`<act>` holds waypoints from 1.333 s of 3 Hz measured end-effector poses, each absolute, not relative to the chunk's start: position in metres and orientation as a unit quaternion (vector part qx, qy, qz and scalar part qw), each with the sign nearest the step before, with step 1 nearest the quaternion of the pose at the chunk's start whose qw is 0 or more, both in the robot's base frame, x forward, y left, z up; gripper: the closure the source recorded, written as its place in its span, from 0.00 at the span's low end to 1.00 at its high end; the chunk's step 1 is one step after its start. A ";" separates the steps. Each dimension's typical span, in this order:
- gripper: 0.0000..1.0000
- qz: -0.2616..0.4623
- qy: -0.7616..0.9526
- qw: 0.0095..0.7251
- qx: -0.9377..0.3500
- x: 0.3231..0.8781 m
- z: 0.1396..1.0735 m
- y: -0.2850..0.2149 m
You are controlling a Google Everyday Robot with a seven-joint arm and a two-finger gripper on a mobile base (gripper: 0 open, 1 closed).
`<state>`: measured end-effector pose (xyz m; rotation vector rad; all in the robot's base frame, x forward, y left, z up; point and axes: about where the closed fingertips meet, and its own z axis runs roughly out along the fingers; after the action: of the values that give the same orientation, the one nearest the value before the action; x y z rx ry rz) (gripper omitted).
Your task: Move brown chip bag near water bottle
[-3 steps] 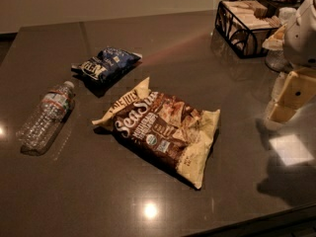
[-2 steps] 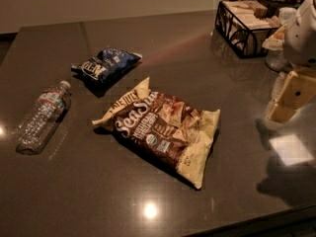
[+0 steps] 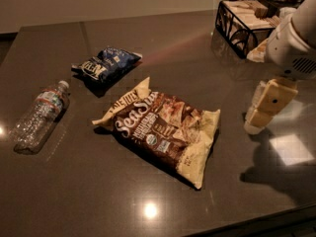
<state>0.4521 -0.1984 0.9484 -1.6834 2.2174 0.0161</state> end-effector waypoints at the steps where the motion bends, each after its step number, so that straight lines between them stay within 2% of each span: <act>1: 0.00 0.054 0.774 0.163 -0.609 0.459 0.909 -0.165; 3: 0.00 0.095 0.757 0.132 -0.633 0.448 0.859 -0.113; 4: 0.18 0.090 0.756 0.131 -0.635 0.447 0.846 -0.096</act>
Offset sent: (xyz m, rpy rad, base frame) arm -0.0023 0.0890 -0.0983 0.0927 0.2054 0.1515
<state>0.4471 -0.0956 0.8464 -1.8431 2.1971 0.2614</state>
